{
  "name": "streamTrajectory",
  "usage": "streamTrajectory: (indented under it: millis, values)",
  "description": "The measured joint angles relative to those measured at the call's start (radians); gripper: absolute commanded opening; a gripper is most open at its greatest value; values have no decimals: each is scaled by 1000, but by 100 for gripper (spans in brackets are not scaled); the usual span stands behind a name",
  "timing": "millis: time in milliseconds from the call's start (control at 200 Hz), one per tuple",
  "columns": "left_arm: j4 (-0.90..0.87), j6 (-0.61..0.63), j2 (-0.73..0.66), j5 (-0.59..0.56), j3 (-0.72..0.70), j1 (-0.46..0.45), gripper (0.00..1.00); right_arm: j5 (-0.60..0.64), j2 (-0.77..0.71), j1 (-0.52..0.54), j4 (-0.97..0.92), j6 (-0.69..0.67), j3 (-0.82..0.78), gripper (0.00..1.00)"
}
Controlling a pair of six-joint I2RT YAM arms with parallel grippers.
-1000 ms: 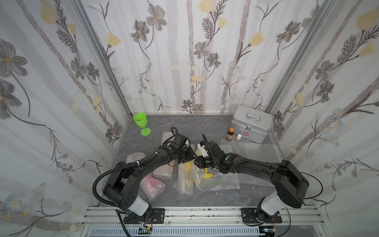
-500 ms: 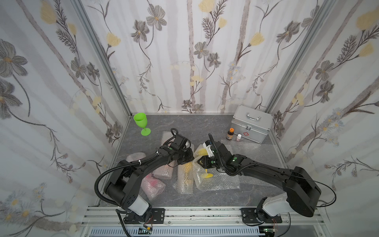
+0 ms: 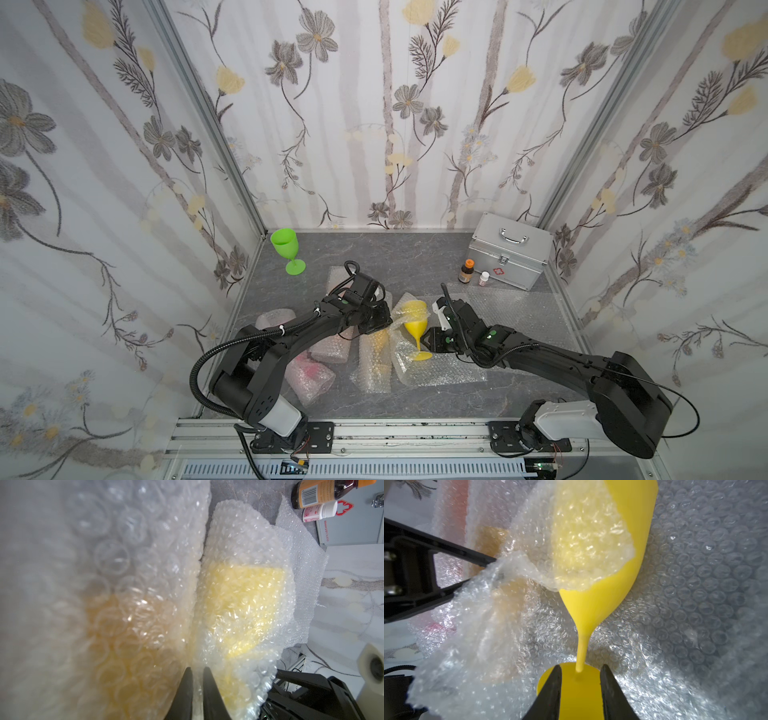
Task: Unpack wine glasses from bubble wrap
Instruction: Pick up the wine glass from the bubble wrap.
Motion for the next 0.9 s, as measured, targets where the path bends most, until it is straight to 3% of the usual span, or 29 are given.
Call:
streamTrajectory:
  millis: [445, 899]
  values:
    - [0, 0, -14, -6, -13, 2, 14, -55, 160, -1, 131, 32, -1, 29]
    - [3, -1, -14, -7, -18, 3, 16, -96, 169, 0, 188, 42, -32, 14]
